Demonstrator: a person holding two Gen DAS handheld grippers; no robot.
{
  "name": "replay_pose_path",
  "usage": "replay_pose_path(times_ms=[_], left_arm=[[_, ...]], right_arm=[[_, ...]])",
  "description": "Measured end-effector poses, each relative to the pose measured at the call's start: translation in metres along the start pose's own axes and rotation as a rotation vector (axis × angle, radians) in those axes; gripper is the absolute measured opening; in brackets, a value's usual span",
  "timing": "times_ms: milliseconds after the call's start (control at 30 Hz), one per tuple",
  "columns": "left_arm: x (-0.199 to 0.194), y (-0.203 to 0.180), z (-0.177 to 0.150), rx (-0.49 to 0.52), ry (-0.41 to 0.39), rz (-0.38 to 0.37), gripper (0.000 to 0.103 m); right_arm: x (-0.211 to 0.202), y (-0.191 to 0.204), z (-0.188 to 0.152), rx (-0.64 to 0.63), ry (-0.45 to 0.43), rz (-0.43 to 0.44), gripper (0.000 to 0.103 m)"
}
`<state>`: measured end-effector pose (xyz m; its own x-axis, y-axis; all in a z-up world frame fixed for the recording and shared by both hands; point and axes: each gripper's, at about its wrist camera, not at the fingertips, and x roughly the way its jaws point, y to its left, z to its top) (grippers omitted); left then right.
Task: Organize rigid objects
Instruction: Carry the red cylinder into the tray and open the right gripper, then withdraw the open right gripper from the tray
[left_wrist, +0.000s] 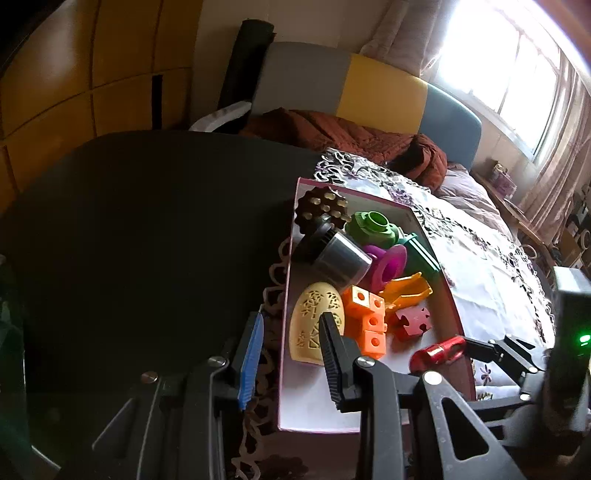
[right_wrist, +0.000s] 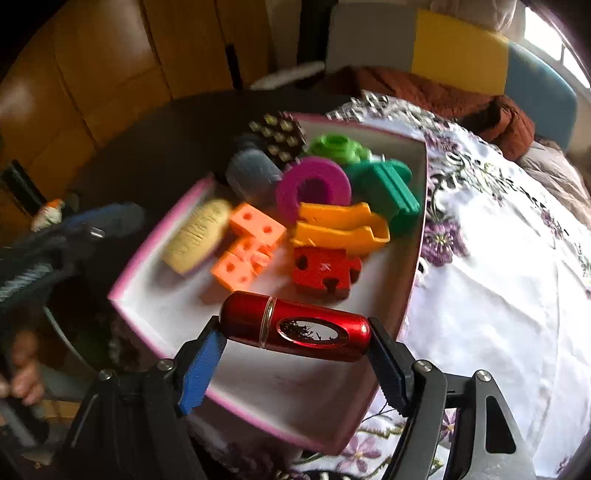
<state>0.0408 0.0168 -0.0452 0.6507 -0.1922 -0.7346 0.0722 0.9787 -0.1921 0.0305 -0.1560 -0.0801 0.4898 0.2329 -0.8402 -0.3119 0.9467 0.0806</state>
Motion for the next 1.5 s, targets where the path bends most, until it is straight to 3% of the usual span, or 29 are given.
replay_pose_path(times_ms=[233, 367, 567, 633, 767, 900, 1067, 1233, 1433, 1500], left_arm=[[-0.001, 0.000, -0.001, 0.005, 0.001, 0.029, 0.031], [-0.002, 0.000, -0.001, 0.010, 0.000, 0.036, 0.031], [-0.003, 0.002, 0.000, 0.002, -0.005, 0.048, 0.032], [-0.004, 0.002, 0.000, 0.003, -0.007, 0.057, 0.033], [-0.007, -0.002, -0.001, 0.004, -0.012, 0.084, 0.036], [-0.011, -0.008, -0.002, 0.012, -0.021, 0.139, 0.038], [-0.020, -0.013, -0.004, 0.013, -0.045, 0.203, 0.040], [-0.030, -0.019, -0.007, 0.008, -0.073, 0.249, 0.046], [-0.036, -0.029, -0.009, 0.011, -0.094, 0.314, 0.047], [-0.038, -0.029, -0.010, 0.005, -0.102, 0.299, 0.047]], right_arm=[[0.017, 0.008, 0.009, -0.085, 0.002, -0.130, 0.078], [0.022, 0.009, 0.013, -0.093, -0.005, -0.149, 0.089], [0.022, 0.012, 0.011, -0.100, -0.028, -0.171, 0.090], [0.020, 0.011, 0.010, -0.087, -0.042, -0.165, 0.090], [0.011, 0.009, 0.008, -0.026, -0.072, -0.084, 0.103], [-0.014, 0.008, 0.004, 0.032, -0.161, -0.075, 0.103], [-0.042, 0.004, 0.000, 0.127, -0.251, -0.141, 0.103], [-0.054, 0.002, -0.007, 0.179, -0.277, -0.193, 0.103], [-0.062, 0.000, -0.011, 0.188, -0.295, -0.194, 0.103], [-0.065, 0.000, -0.012, 0.192, -0.306, -0.195, 0.103]])
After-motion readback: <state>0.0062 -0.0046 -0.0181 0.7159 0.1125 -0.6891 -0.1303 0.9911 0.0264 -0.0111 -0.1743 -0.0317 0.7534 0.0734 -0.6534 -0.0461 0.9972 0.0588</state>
